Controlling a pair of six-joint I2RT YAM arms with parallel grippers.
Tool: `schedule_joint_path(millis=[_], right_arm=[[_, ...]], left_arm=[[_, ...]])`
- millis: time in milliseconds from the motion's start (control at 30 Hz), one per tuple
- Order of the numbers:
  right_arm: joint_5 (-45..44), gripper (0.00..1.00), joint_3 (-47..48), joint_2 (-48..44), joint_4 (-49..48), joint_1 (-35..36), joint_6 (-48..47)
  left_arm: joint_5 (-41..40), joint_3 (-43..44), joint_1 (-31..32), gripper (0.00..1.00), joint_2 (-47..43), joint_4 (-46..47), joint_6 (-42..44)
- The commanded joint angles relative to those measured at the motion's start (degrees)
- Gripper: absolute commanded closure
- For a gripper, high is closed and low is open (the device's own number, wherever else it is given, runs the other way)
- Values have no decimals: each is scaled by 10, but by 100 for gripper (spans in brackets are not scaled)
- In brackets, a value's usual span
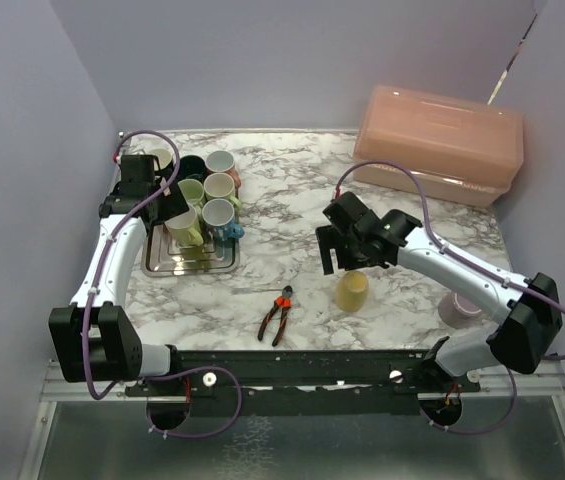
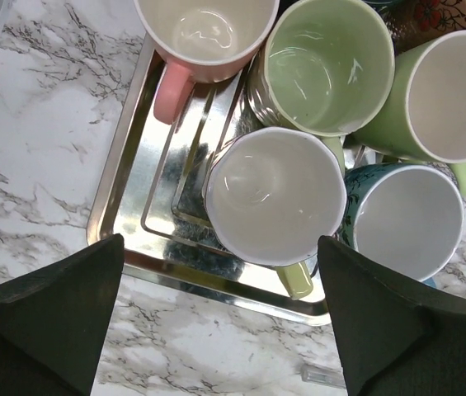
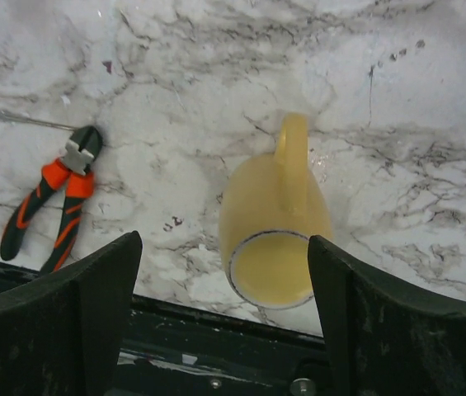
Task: Turn the mug right side up
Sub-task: Turn over the cup at the center of the board.
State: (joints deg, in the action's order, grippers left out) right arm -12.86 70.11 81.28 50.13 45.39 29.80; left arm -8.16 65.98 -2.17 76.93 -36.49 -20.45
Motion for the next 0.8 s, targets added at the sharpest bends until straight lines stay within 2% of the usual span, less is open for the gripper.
schedule_joint_path(millis=[0, 100, 167, 300, 467, 533, 767], right_arm=[[34, 14, -17, 9, 70, 2, 15], [1, 14, -23, 25, 95, 1, 37], [-4, 14, -22, 41, 99, -6, 45], [30, 13, -22, 73, 71, -25, 45], [83, 15, 2, 119, 49, -49, 20], [100, 17, 18, 136, 51, -52, 0], [168, 38, 81, 187, 55, -53, -70]], left_arm=[[17, 11, -3, 3, -3, 4, 11], [22, 17, -2, 6, 0, 6, -2], [53, 27, -3, 7, 6, 7, -5], [142, 36, -1, 10, 20, 17, -8], [187, 43, 17, 11, 33, 27, -6], [197, 45, 21, 11, 34, 30, -4], [221, 40, 41, 11, 37, 34, 5]])
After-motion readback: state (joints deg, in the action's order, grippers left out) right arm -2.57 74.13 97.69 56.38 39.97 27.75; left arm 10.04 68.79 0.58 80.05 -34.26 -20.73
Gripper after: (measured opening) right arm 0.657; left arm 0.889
